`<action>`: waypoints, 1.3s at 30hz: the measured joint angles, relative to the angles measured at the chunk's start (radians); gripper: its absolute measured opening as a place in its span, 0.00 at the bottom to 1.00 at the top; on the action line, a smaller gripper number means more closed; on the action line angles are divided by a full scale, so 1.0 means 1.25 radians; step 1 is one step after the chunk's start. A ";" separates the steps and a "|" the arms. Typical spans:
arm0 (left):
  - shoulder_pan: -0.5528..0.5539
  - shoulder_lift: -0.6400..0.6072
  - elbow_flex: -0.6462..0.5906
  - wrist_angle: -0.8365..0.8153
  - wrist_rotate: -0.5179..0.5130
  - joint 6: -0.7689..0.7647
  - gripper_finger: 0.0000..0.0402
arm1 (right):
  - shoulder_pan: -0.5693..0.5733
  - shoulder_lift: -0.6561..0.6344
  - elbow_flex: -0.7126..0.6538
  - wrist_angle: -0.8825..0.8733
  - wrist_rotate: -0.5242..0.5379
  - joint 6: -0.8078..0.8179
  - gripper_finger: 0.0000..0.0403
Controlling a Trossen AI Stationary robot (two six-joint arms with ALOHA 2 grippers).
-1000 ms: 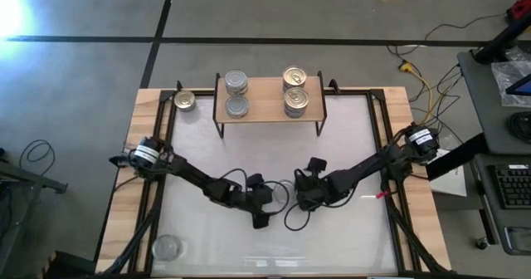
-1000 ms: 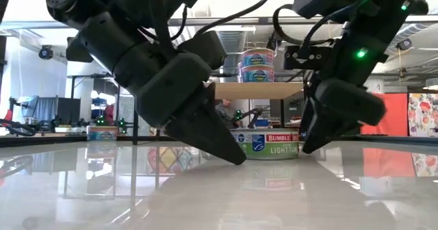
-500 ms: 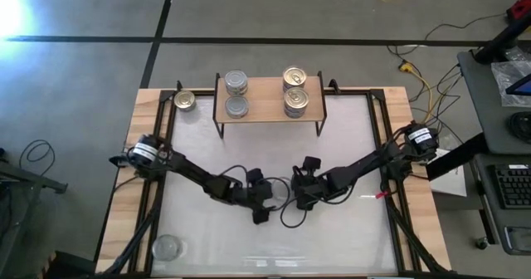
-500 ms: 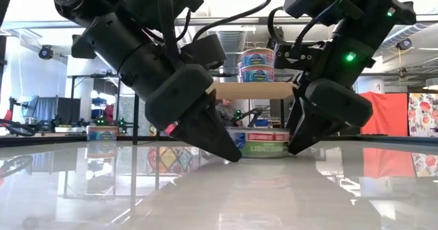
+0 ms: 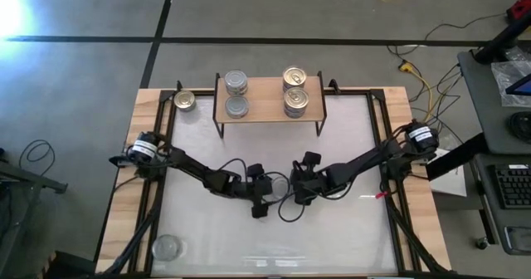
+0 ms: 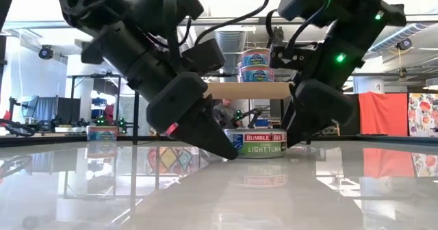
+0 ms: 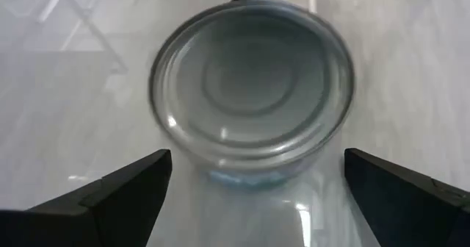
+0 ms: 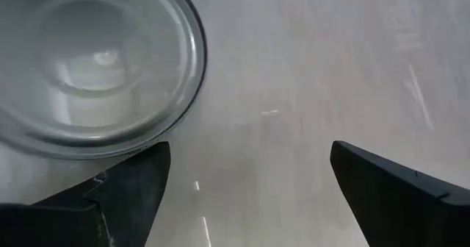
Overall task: Stack canned seafood by type on shelf
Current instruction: Stack the green tuna can on top of the green tuna can on the shelf
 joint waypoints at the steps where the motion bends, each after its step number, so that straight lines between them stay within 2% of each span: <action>1: 0.000 0.001 0.000 0.008 0.009 0.004 0.96 | -0.002 0.007 0.000 0.017 0.000 -0.004 0.91; 7: 0.005 0.001 -0.008 0.026 0.020 0.005 0.96 | -0.004 0.028 -0.001 0.100 -0.003 -0.033 0.91; 14: 0.004 0.004 -0.040 0.136 0.020 0.007 0.96 | -0.004 0.031 -0.002 0.109 -0.005 -0.026 0.91; 18: 0.005 0.005 -0.090 0.253 0.026 -0.028 0.96 | -0.001 0.031 -0.001 0.110 -0.014 -0.009 0.91; 21: 0.004 0.005 -0.158 0.392 0.024 -0.072 0.96 | 0.000 0.033 -0.002 0.119 -0.021 0.009 0.91; 25: 0.004 0.023 -0.207 0.542 -0.008 -0.086 0.96 | 0.000 0.034 -0.002 0.122 -0.023 0.011 0.91; 33: 0.004 0.098 -0.190 0.566 -0.011 -0.080 0.96 | 0.001 0.026 -0.001 0.089 -0.024 0.021 0.91; 39: 0.005 0.104 -0.191 0.574 -0.005 -0.071 0.98 | 0.003 0.010 0.024 0.021 -0.058 0.046 0.91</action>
